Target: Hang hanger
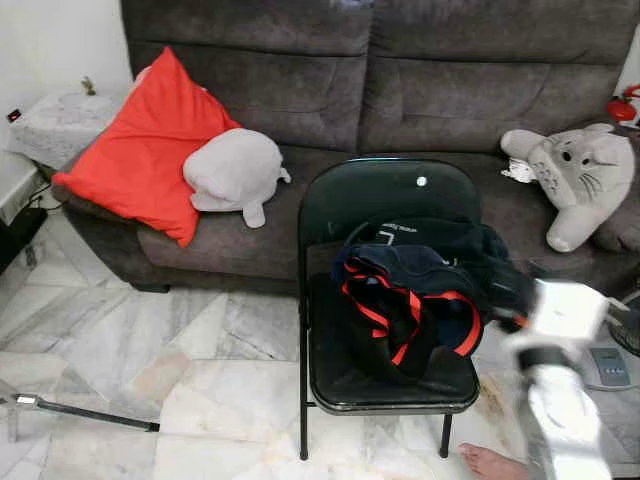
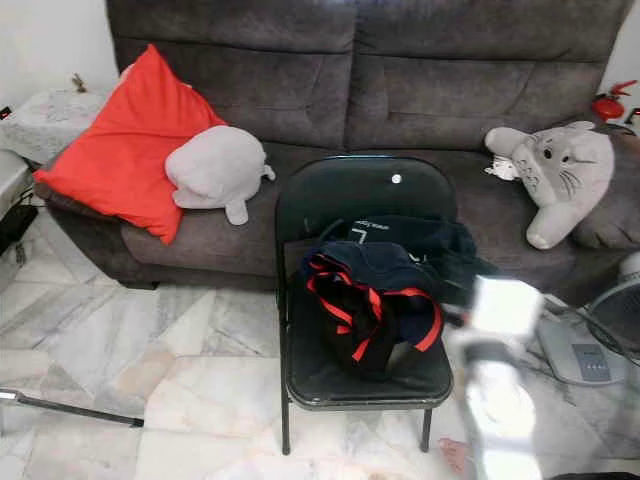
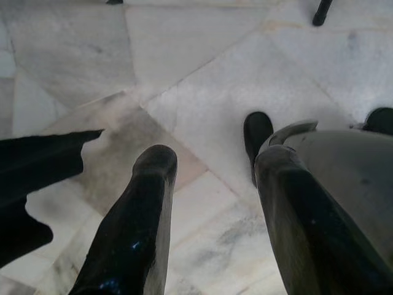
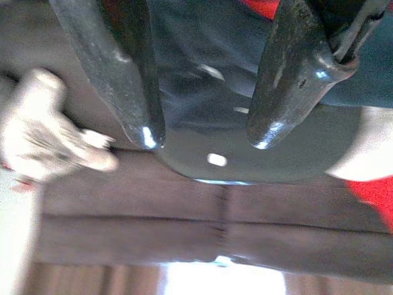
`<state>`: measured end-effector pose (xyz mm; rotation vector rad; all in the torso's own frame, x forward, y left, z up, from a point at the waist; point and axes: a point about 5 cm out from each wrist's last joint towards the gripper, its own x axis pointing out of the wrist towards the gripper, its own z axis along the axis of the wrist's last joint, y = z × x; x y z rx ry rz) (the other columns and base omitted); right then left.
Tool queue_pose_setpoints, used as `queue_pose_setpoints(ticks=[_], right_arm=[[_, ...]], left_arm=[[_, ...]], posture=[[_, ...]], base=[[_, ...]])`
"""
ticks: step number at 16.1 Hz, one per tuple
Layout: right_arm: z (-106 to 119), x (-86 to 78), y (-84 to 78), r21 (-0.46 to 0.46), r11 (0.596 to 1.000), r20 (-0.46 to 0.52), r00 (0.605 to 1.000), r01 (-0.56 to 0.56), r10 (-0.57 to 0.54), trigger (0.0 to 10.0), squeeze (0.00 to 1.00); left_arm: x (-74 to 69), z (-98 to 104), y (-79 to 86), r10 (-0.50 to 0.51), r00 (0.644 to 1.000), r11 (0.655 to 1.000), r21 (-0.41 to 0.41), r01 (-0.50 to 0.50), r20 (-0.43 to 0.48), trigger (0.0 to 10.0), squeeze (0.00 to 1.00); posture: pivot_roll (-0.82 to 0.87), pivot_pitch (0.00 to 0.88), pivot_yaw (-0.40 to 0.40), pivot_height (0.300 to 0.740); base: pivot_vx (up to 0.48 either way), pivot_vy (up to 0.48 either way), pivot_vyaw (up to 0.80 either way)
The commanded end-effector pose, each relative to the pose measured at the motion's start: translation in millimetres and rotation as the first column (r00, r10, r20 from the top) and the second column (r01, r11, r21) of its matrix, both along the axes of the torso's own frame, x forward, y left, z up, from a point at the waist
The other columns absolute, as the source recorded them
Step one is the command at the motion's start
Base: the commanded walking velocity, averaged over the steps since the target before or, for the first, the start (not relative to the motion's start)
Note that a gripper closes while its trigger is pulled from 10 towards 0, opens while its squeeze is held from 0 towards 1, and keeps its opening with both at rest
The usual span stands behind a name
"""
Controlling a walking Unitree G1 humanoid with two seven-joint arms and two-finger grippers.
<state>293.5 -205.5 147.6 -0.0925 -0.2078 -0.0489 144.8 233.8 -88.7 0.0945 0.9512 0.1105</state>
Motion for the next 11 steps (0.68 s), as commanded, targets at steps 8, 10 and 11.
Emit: queue_pose_setpoints(ticks=[8,10,11], right_arm=[[9.6,28.8,34.5,-0.166,0.986,-0.170,0.985,-0.016,-0.013,10.0,1.00],[8.4,25.6,47.0,-0.256,0.964,-0.193,0.981,-0.075,0.025,10.0,1.00],[5.7,22.8,51.6,-0.287,0.953,-0.216,0.976,-0.097,0.034,10.0,1.00]], left_arm=[[-5.8,-4.9,-9.6,-0.026,0.999,1.000,0.000,0.026,-0.037,10.0,0.00],[-6.3,-5.5,-11.0,-0.026,0.999,1.000,-0.003,0.026,-0.039,10.0,0.00],[-6.9,-5.9,-12.0,-0.027,0.999,1.000,-0.006,0.027,-0.042,10.0,0.00]], posture=[[-0.07,0.123,0.014,0.740],[-0.07,0.123,0.013,0.740],[-0.07,0.123,0.012,0.740]], base=[[0.000,0.000,0.00],[0.000,0.000,0.00],[0.000,0.000,0.00]])
